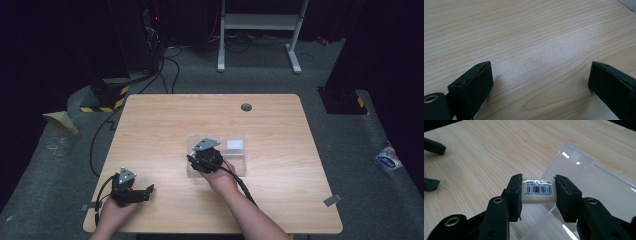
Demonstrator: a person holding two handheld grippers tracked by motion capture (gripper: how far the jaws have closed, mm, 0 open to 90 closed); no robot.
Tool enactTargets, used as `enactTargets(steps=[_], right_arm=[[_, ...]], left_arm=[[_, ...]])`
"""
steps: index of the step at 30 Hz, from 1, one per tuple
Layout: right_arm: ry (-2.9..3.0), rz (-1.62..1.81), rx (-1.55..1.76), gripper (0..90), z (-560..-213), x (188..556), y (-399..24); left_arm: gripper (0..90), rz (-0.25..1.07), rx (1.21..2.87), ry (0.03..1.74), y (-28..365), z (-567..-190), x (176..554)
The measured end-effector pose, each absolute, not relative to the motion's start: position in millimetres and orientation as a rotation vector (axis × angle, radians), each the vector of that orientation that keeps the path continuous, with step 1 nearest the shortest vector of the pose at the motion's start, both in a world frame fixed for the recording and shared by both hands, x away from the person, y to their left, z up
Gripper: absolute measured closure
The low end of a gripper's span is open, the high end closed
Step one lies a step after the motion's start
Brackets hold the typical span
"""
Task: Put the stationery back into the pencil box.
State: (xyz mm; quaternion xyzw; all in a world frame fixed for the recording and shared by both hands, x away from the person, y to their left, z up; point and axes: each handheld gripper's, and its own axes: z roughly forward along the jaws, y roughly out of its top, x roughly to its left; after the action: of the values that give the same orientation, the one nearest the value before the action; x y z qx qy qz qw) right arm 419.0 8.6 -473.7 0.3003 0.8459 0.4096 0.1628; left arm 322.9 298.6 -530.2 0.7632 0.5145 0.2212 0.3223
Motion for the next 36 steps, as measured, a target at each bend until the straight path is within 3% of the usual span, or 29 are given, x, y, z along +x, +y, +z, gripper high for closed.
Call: enactTargets(steps=[36], right_arm=[[2.505,1.041,0.830,57.1,-505,425,19]], left_arm=[[6.2,0.574,2.000,1.354,298,-530,323]])
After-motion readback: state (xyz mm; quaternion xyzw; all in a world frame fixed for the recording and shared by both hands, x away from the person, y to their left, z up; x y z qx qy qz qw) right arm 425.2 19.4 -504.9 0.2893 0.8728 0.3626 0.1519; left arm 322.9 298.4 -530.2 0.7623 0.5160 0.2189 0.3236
